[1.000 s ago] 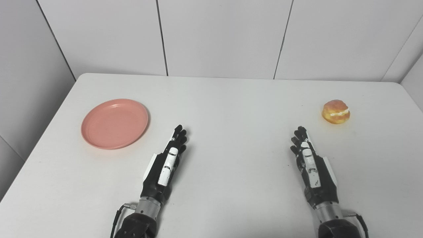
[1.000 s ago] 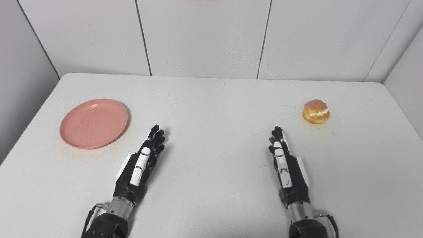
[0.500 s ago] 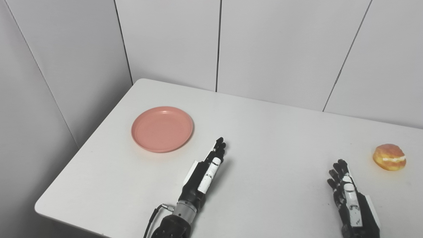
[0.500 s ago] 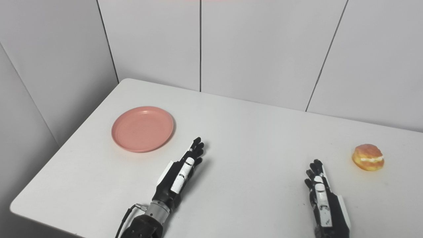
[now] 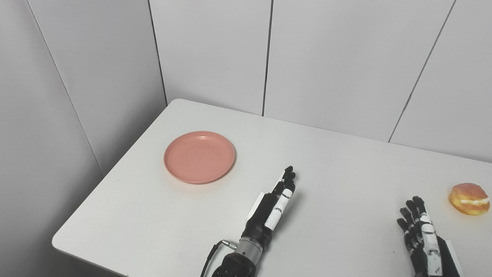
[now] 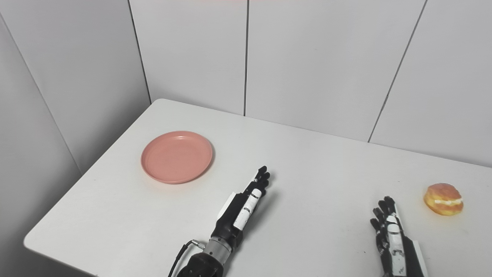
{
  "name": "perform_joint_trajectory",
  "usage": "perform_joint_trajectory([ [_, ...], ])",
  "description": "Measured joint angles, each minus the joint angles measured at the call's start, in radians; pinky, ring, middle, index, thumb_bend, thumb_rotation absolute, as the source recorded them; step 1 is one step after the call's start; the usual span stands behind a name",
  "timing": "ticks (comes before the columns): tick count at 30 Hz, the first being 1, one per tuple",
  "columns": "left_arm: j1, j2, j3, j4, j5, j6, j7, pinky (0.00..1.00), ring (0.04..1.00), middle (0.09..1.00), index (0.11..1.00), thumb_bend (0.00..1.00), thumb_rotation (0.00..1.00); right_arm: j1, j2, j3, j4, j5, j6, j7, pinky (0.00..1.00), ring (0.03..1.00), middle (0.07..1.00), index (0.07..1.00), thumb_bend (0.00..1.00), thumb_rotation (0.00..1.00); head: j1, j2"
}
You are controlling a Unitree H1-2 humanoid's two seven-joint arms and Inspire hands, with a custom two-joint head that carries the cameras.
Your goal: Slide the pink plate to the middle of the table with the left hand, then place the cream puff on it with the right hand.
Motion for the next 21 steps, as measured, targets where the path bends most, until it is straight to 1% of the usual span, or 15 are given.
perform_joint_trajectory([
  [5,0.0,0.001,0.0,-0.002,-0.001,0.0,0.0,1.0,0.991,1.0,1.0,0.41,1.0,0.001,0.0,0.001,-0.002,-0.003,0.0,0.002,1.0,1.0,1.0,1.0,0.11,1.0,-0.006,0.009],
  [11,0.005,0.009,-0.008,-0.02,-0.005,0.009,-0.012,1.0,0.991,1.0,1.0,0.43,1.0,0.006,0.001,0.003,-0.017,-0.007,0.001,0.002,1.0,1.0,1.0,1.0,0.1,1.0,-0.008,0.018],
  [15,0.01,0.015,-0.013,-0.037,-0.007,0.028,-0.02,0.99,0.988,1.0,1.0,0.43,1.0,0.01,0.003,0.004,-0.029,-0.01,0.002,0.0,1.0,1.0,1.0,1.0,0.09,1.0,-0.005,0.026],
  [21,0.04,0.04,-0.024,-0.098,-0.04,0.068,-0.05,0.99,0.983,0.998,0.998,0.45,1.0,0.019,0.004,0.011,-0.05,-0.014,0.008,-0.003,1.0,1.0,1.0,1.0,0.08,1.0,-0.002,0.038],
])
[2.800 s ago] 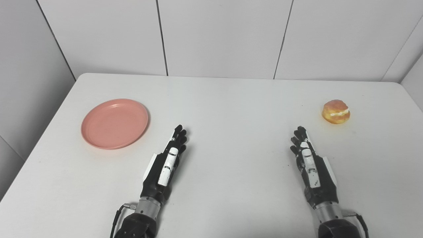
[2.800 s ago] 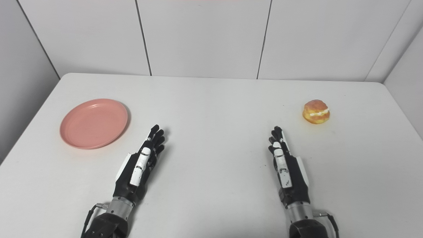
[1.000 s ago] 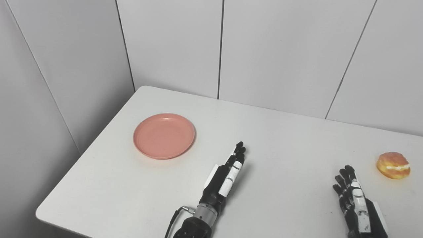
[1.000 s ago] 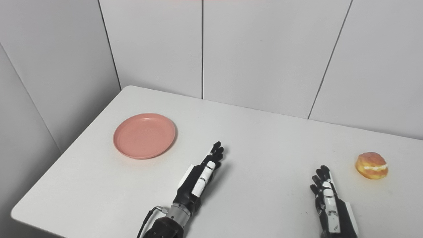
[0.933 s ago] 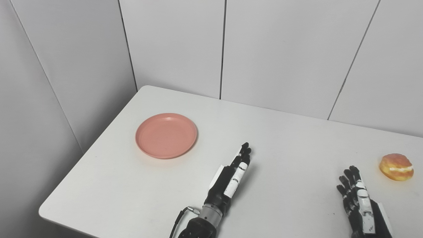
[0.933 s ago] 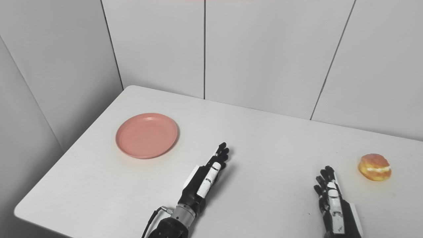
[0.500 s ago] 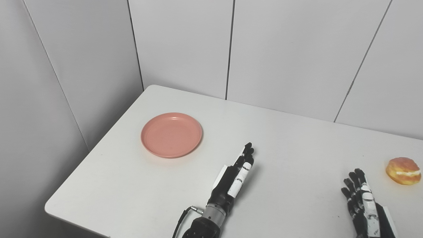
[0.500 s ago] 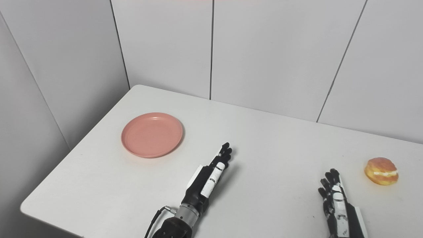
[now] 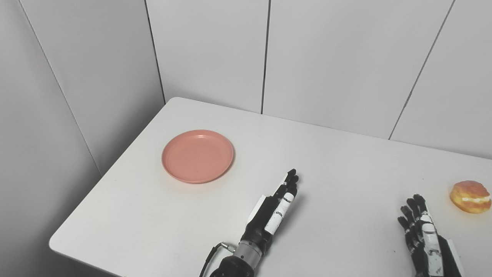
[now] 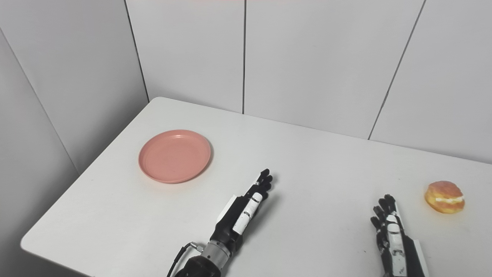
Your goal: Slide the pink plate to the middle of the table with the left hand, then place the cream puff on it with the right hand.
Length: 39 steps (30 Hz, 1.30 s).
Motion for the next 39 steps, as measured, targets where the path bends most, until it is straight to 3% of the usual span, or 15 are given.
perform_joint_trajectory([
  [11,0.021,0.073,0.012,-0.144,-0.022,0.137,-0.046,1.0,0.965,0.969,0.967,0.45,1.0,0.012,-0.001,0.009,-0.017,-0.015,0.008,-0.009,1.0,1.0,1.0,1.0,0.08,1.0,-0.002,0.018],
  [19,0.011,0.106,0.037,-0.24,-0.072,0.167,-0.071,0.98,0.958,0.974,0.97,0.49,1.0,0.013,0.0,0.009,-0.019,-0.017,0.008,-0.009,1.0,1.0,1.0,1.0,0.08,1.0,0.012,0.023],
  [31,-0.095,0.159,0.165,-0.41,-0.125,0.273,-0.042,0.96,0.925,0.941,0.937,0.48,1.0,0.014,0.002,0.011,-0.025,-0.021,0.015,-0.015,1.0,1.0,1.0,1.0,0.08,1.0,0.014,0.025],
  [39,-0.157,0.205,0.245,-0.395,-0.175,0.299,-0.034,0.95,0.921,0.935,0.926,0.48,1.0,0.014,0.002,0.012,-0.025,-0.022,0.015,-0.016,1.0,1.0,1.0,1.0,0.08,1.0,0.015,0.028],
])
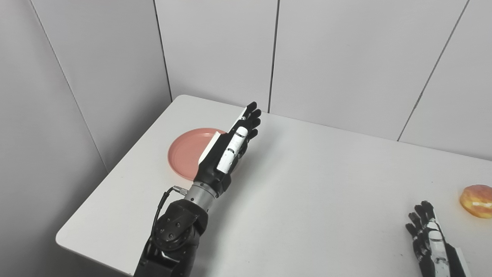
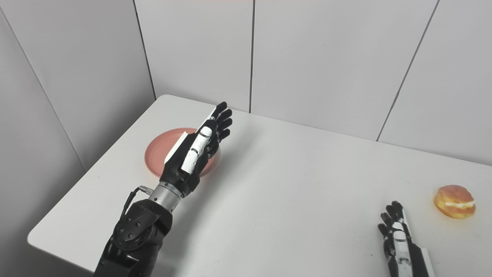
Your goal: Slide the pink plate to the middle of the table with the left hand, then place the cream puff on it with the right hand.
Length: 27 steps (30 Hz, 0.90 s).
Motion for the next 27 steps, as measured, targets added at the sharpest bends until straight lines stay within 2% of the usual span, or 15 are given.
perform_joint_trajectory([
  [4,-0.057,0.027,0.066,0.062,-0.022,-0.01,0.024,0.94,0.92,0.921,0.909,0.45,1.0,0.001,0.0,0.0,-0.002,0.0,0.0,0.0,1.0,1.0,1.0,1.0,0.09,1.0,0.0,-0.002],
  [9,-0.092,0.049,0.106,0.105,-0.045,-0.015,0.031,0.98,0.944,0.954,0.939,0.44,1.0,0.002,0.0,0.001,-0.004,0.0,0.0,0.0,1.0,1.0,1.0,1.0,0.08,1.0,0.002,-0.006],
  [17,-0.12,0.089,0.197,0.152,-0.065,-0.023,0.073,0.93,0.928,0.941,0.933,0.44,1.0,0.005,0.0,0.002,-0.008,-0.003,0.01,-0.003,1.0,1.0,1.0,1.0,0.08,1.0,0.003,-0.014],
  [27,-0.147,0.136,0.254,0.269,-0.094,-0.059,0.098,0.94,0.937,0.946,0.936,0.42,1.0,0.006,-0.001,0.001,-0.009,0.004,0.017,-0.002,1.0,1.0,1.0,1.0,0.07,1.0,0.014,-0.017],
])
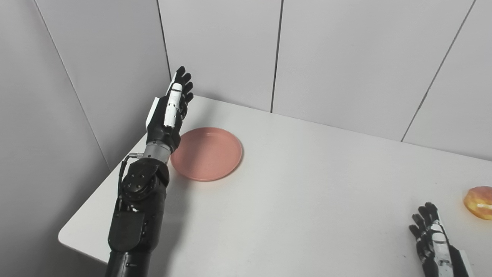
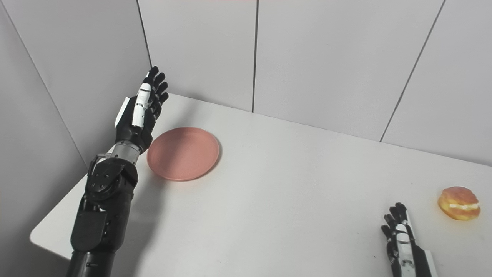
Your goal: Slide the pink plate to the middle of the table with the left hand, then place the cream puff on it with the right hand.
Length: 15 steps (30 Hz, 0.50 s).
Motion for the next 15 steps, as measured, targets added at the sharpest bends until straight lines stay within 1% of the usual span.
perform_joint_trajectory([
  [2,-0.002,0.007,0.012,0.012,-0.015,-0.006,0.0,0.96,0.946,0.953,0.945,0.42,1.0,0.0,-0.001,0.0,0.0,0.0,0.001,0.001,1.0,1.0,1.0,1.0,0.07,1.0,-0.002,0.0],
  [6,-0.006,0.017,0.044,0.054,-0.03,-0.019,0.013,0.96,0.94,0.945,0.942,0.43,1.0,0.0,-0.003,0.001,0.0,0.001,0.001,0.002,1.0,1.0,1.0,1.0,0.07,1.0,-0.002,0.002],
  [10,-0.005,0.038,0.06,0.085,-0.032,-0.025,0.023,0.96,0.939,0.944,0.947,0.41,1.0,0.0,-0.003,0.0,-0.001,0.0,0.002,0.002,1.0,1.0,1.0,1.0,0.07,1.0,-0.002,0.003],
  [12,-0.005,0.043,0.07,0.097,-0.035,-0.032,0.026,0.96,0.944,0.948,0.953,0.39,1.0,0.001,-0.005,0.001,-0.002,0.0,0.002,0.002,1.0,1.0,1.0,1.0,0.07,1.0,0.0,0.003],
  [15,0.004,0.044,0.079,0.104,-0.036,-0.034,0.036,0.97,0.952,0.955,0.957,0.39,1.0,0.002,-0.005,0.001,-0.003,0.0,0.003,0.002,1.0,1.0,1.0,1.0,0.07,1.0,0.002,0.006],
])
